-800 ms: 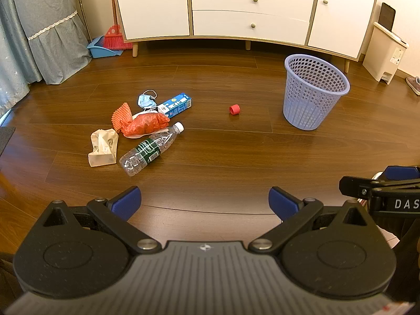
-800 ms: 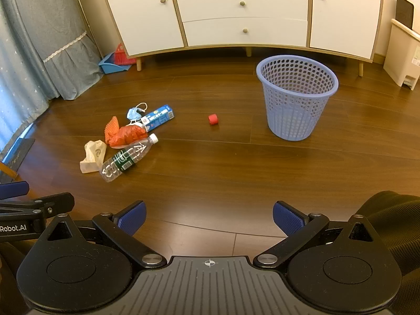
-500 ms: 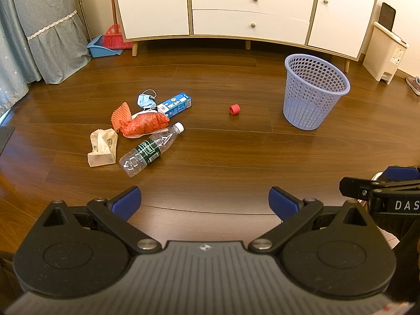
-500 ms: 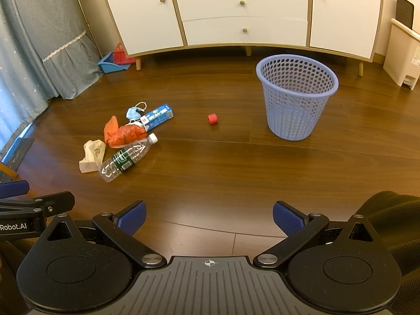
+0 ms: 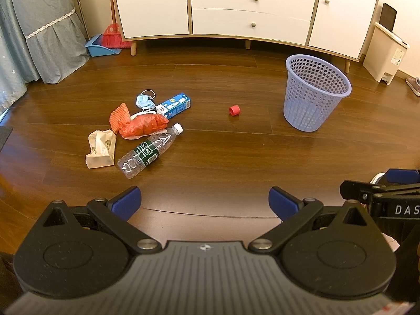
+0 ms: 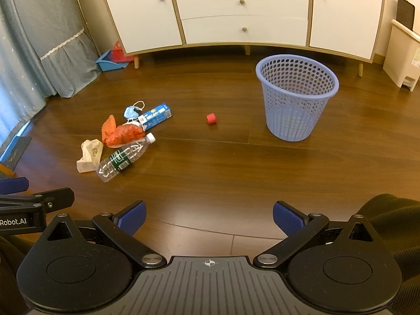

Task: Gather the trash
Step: 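Move both tools toward the trash pile and wastebasket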

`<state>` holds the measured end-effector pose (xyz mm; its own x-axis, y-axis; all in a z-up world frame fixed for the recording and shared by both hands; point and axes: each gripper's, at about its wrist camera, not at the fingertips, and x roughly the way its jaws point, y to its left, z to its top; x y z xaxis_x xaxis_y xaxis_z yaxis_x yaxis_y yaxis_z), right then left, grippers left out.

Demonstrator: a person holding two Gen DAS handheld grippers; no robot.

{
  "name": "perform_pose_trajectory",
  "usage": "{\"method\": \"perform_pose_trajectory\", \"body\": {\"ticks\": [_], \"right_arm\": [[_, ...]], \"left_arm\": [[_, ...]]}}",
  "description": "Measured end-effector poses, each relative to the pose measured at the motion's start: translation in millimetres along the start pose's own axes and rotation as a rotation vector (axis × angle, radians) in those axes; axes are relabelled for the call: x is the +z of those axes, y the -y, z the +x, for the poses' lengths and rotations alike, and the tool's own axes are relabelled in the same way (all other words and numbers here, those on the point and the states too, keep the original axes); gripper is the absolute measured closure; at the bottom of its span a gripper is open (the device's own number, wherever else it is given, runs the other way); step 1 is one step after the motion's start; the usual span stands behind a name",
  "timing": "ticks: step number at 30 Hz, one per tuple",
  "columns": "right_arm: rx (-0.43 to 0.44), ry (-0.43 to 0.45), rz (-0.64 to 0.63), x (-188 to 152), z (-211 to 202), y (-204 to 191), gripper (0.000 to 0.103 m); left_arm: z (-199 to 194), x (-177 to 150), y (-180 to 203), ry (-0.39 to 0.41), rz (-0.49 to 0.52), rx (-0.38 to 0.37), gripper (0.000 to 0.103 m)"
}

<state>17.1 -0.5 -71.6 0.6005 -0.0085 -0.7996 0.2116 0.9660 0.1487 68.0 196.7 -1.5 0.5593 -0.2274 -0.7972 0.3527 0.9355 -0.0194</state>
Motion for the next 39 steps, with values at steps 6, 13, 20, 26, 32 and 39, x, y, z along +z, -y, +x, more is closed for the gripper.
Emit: {"method": "perform_pose_trajectory", "body": {"ticks": [6,13,20,26,32,39], "right_arm": [[-0.011,0.001,-0.016,8,5,-1,0.002],[-0.027,-0.003,-0.025,28,19,1,0.002],[-0.07,-0.002,-0.059,52,40,9,0.002],[-0.094,0.009,-0.074,73,58,20,0.002],[-0.117,0.003,-0.072,85,76,33,0.002],[-0.135,-0.001,-0.029,98,93,56,0.009]], "left_arm": [[7,9,-2,-0.002,-0.006,0.003,0.001],[21,29,-2,-0.004,0.002,0.004,0.001],[44,55,1,-0.013,0.008,-0.002,0.001],[67,79,-2,-0.007,0.001,0.028,0.001],[93,93,-5,-0.015,-0.007,0.038,0.001],[122,106,-1,-0.035,0.0,0.034,0.001]]}}
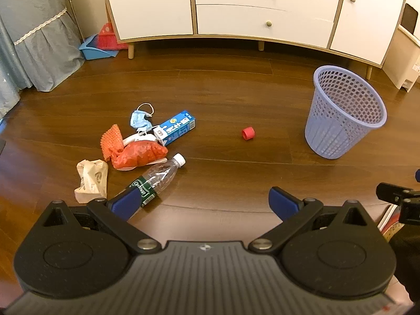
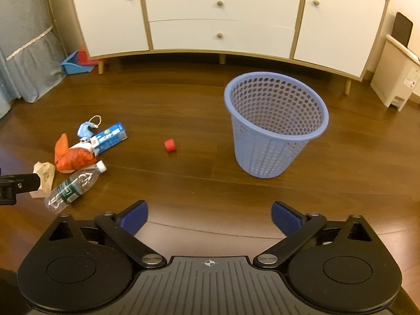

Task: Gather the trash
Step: 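Move both tools toward the trash pile and wastebasket, then grasp the lilac wastebasket rim with the right tool and lift it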

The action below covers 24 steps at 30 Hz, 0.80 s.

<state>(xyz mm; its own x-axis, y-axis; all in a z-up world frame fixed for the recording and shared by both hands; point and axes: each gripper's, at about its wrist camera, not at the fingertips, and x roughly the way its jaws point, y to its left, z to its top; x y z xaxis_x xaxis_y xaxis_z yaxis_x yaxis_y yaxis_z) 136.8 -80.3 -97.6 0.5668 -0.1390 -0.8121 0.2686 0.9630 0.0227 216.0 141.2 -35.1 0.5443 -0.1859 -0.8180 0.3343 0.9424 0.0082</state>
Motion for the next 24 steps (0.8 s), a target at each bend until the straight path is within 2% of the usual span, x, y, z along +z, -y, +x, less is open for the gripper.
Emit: {"method": "perform_pose_trajectory", "body": {"ticks": [6,10,19,22,24], "right_arm": [[-0.019,0.009,0.048,14,19,22,0.011],[-0.05,0.035,0.076,27,35,41,0.011],[-0.112,0.08,0.238,57,72,103,0.016],[-0.117,0.087,0.285,63,84,121,0.021],[-0.117,0.084,0.312,64,92,127,0.028]], "left_arm": [[19,16,7,0.003,0.011,-0.01,0.001],[32,28,9,0.012,0.011,0.01,0.001],[66,55,15,0.02,-0.002,0.029,0.001],[82,59,19,0.003,0.004,0.028,0.001],[93,61,21,-0.007,0.004,0.038,0.001]]}}
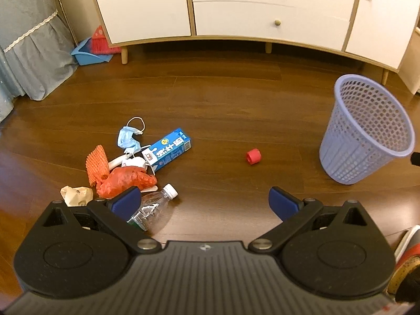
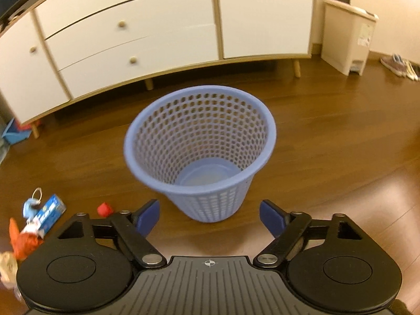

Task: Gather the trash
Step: 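Grasp the lilac wastebasket rim with the right tool and lift it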

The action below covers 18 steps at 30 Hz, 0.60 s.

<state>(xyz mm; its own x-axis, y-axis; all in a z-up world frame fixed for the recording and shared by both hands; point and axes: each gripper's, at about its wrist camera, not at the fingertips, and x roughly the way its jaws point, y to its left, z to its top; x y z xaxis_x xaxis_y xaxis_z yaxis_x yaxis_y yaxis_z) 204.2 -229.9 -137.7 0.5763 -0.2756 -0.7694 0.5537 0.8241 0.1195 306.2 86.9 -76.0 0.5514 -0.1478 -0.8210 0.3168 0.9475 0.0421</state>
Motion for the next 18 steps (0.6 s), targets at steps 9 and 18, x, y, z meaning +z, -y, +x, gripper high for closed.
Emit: {"method": "perform_pose_trajectory", "body": {"ticks": [9,18], "right_arm": [[-0.003,0.031,0.15,13,30,25,0.044],[-0.057,0.036,0.244,17,53,39,0.057]], "left_arm": [[44,20,3,0.013,-0.006,0.021,0.001],[78,26,4,-0.002,-0.015,0.006,0.001]]}}
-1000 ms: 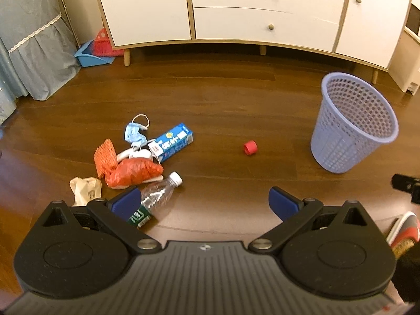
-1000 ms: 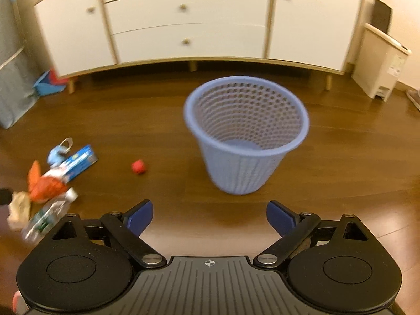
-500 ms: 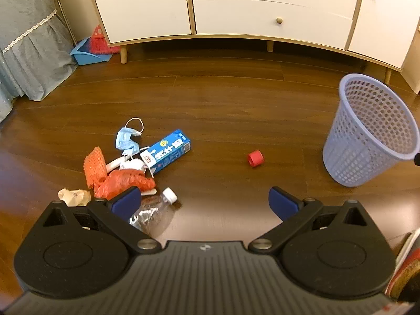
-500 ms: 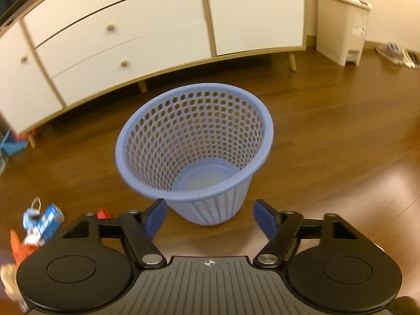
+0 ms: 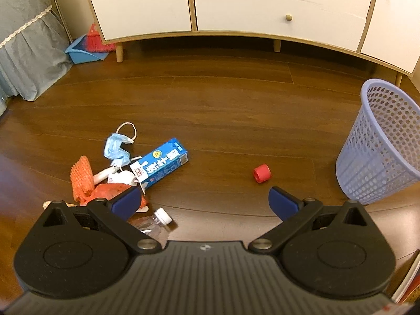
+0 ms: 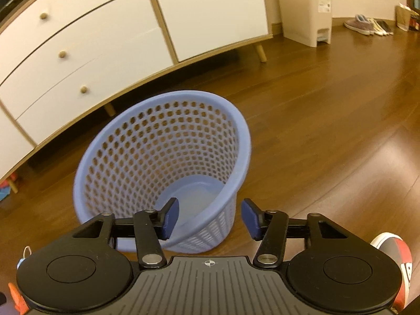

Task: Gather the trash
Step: 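Grasp the lilac wastebasket rim with the right tool and lift it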

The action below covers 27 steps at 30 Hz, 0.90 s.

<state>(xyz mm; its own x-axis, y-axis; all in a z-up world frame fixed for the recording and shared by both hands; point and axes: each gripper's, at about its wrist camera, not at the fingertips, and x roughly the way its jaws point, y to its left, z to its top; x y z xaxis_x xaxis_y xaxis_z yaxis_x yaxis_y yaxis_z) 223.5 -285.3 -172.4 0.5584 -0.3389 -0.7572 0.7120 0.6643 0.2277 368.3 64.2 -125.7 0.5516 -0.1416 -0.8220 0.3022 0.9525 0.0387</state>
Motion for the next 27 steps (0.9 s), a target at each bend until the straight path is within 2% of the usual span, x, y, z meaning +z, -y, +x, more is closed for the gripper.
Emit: {"method": "perform_pose_trajectory", "body": {"ticks": [4,8,13,15,18,22,27], "right_arm": [[-0.013,0.002,0.042,2,8,5,0.065],[-0.024,0.005,0.059,6,18,6,0.077],[-0.05,0.056,0.015,7,20,3,0.082],[-0.062,0.091,-0.037,11,19,-2,0.088],[-0.133,0.162,-0.209,10,13,-21,0.094],[-0.197,0.253,-0.449,0,6,-51,0.094],[-0.284,0.36,-0.595,-11,0,-73,0.095]], "left_arm": [[12,-3,5,-0.01,0.007,-0.017,0.001],[23,-5,12,-0.014,0.029,-0.033,0.001],[37,-4,16,-0.015,0.034,-0.062,0.001],[43,-3,17,-0.01,0.038,-0.072,0.001],[50,-3,17,-0.003,0.049,-0.081,0.002],[61,-5,18,-0.001,0.058,-0.095,0.002],[76,-7,22,-0.005,0.066,-0.119,0.005]]}}
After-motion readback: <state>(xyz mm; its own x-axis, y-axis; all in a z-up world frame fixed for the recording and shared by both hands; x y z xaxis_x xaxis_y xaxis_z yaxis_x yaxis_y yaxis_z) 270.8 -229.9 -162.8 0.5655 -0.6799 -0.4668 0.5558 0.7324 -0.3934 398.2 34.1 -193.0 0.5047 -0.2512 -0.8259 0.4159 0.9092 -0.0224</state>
